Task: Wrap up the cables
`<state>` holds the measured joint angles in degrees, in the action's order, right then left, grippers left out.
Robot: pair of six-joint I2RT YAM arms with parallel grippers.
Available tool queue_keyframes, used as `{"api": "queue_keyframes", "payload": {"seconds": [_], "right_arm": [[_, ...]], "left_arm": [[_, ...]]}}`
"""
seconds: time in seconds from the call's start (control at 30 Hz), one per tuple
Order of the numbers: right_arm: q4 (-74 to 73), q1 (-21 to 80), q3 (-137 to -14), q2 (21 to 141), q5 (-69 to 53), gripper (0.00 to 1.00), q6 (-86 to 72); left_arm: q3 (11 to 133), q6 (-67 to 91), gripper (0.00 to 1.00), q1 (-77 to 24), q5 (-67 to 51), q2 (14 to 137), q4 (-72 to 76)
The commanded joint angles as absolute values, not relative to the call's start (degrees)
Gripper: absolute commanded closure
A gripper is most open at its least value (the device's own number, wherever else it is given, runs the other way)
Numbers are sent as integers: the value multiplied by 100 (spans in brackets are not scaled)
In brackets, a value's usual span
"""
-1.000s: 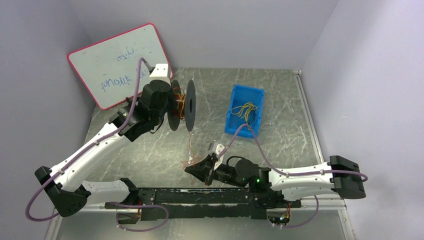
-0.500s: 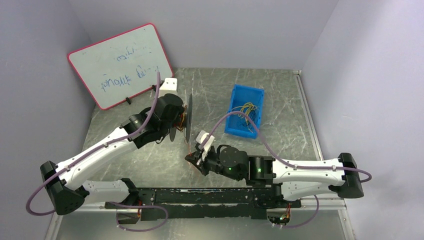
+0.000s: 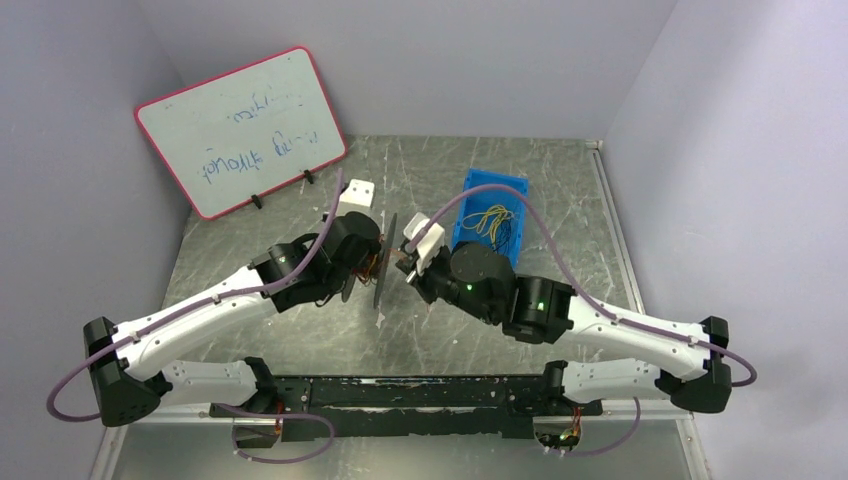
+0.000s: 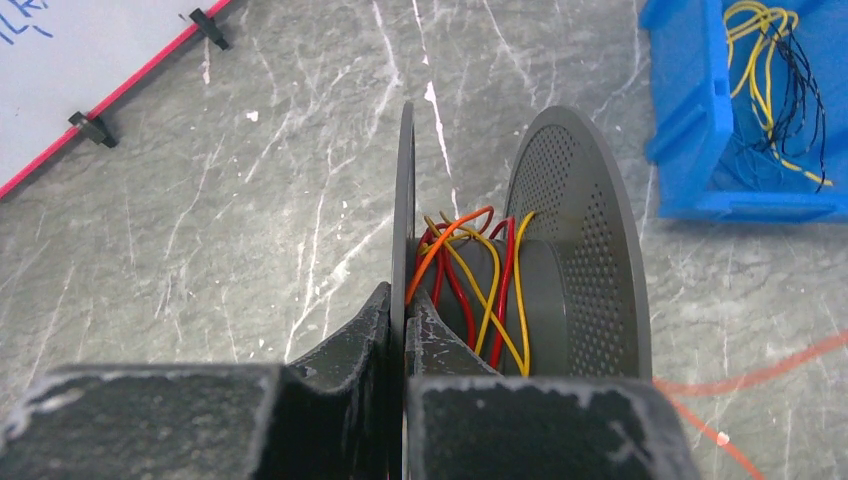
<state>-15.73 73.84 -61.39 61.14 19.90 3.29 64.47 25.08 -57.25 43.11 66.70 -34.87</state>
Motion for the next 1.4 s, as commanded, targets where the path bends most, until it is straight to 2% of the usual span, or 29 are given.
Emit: {"api": "queue_keyframes", "payload": {"seconds": [0.0, 0.17, 0.4, 0.63, 0.87, 1.37], "right_arm": [[-1941, 6983, -6360, 6272, 1954, 100, 885], [-1670, 6487, -6351, 6395, 2014, 100, 1271], [-1312, 5567, -6313, 6663, 1419, 100, 1516], [-825, 4962, -6029, 6872, 776, 100, 1326], [-44, 4578, -5211, 6862, 59, 100, 742], [1718, 4347, -3294, 6434, -1165, 99, -430]], "left_arm": [[6451, 2405, 93, -5946, 4421, 6569, -3309], [6402, 2318, 93, -6218, 4302, 6524, -3375], [6330, 2211, 93, -6626, 4151, 6445, -3521], [6261, 1706, 93, -6928, 3447, 5995, -3363], [6403, 1341, 93, -7031, 2420, 5538, -3294], [7145, 1305, 93, -7031, 1663, 4835, -3265]]}}
